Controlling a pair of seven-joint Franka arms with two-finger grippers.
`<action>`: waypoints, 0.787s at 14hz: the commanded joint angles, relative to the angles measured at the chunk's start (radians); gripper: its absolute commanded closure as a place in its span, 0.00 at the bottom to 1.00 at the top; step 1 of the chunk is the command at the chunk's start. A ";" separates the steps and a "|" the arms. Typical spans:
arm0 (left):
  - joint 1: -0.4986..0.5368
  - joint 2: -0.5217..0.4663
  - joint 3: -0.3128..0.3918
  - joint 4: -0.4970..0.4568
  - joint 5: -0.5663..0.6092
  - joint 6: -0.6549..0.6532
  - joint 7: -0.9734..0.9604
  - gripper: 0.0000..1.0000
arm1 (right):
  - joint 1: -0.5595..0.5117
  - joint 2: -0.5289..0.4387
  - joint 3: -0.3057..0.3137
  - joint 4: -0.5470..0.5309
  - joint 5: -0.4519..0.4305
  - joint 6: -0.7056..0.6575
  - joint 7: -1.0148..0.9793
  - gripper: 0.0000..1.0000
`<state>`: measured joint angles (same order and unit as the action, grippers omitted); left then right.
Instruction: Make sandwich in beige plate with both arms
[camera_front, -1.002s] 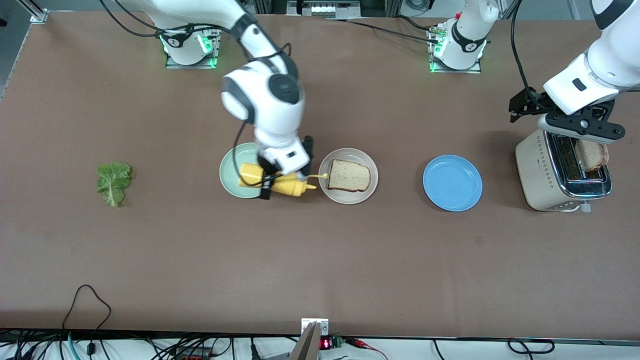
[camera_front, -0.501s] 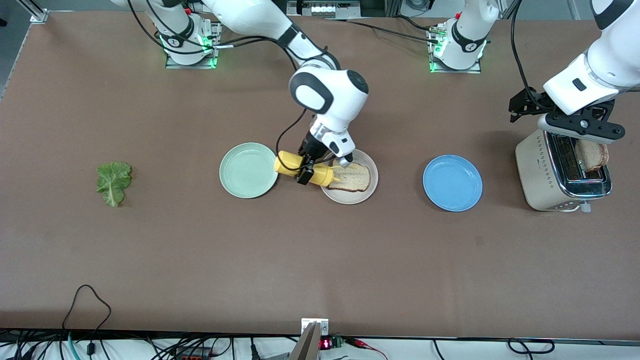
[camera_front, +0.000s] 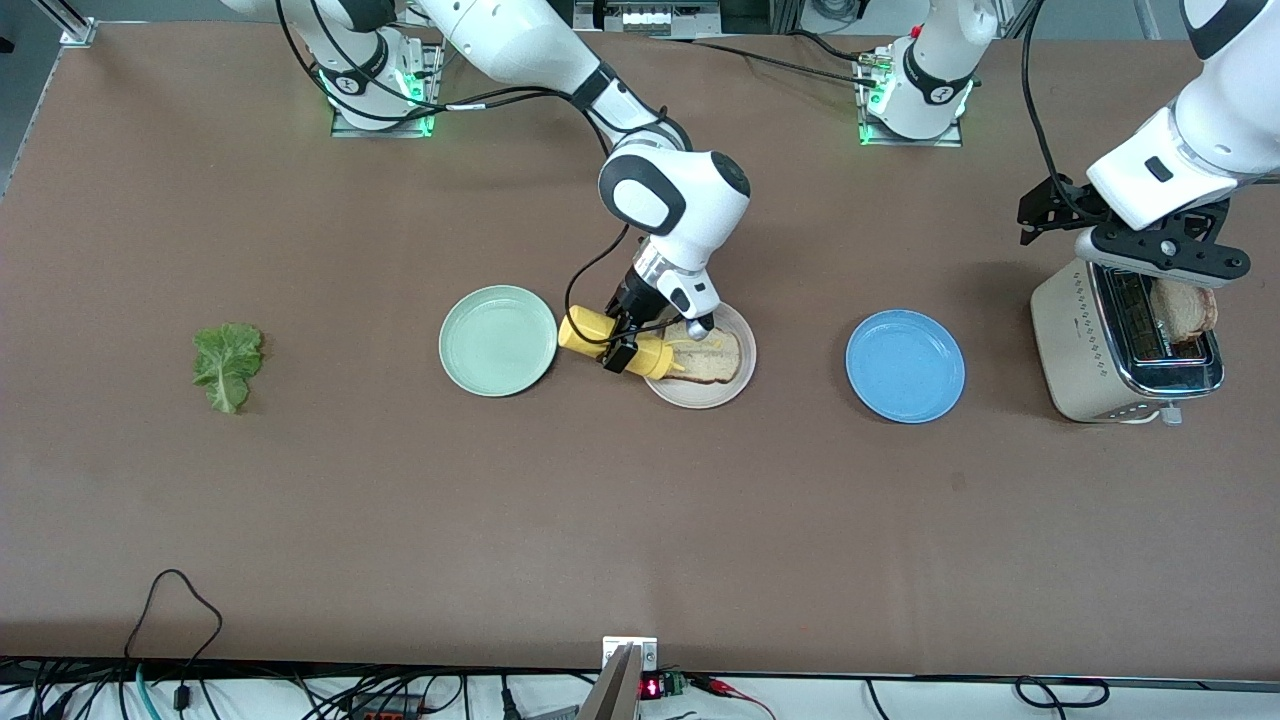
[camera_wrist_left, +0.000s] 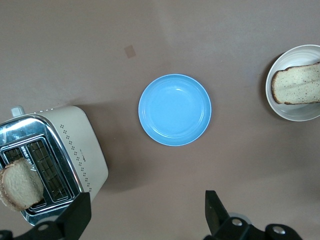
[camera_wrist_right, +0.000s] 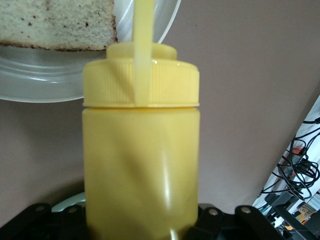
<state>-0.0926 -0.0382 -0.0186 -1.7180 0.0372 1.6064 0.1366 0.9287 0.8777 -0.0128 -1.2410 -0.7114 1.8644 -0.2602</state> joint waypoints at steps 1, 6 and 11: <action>-0.009 -0.005 0.006 0.009 0.000 -0.017 -0.011 0.00 | 0.010 0.003 -0.007 0.026 -0.019 -0.028 0.004 0.83; -0.009 -0.005 0.006 0.011 0.000 -0.016 -0.012 0.00 | -0.108 -0.121 -0.009 -0.012 0.145 -0.024 -0.043 0.83; -0.010 -0.005 0.005 0.011 0.000 -0.016 -0.015 0.00 | -0.269 -0.347 -0.006 -0.181 0.350 0.042 -0.262 0.83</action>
<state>-0.0926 -0.0382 -0.0186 -1.7180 0.0372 1.6052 0.1307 0.7294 0.6648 -0.0399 -1.2898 -0.4392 1.8629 -0.4286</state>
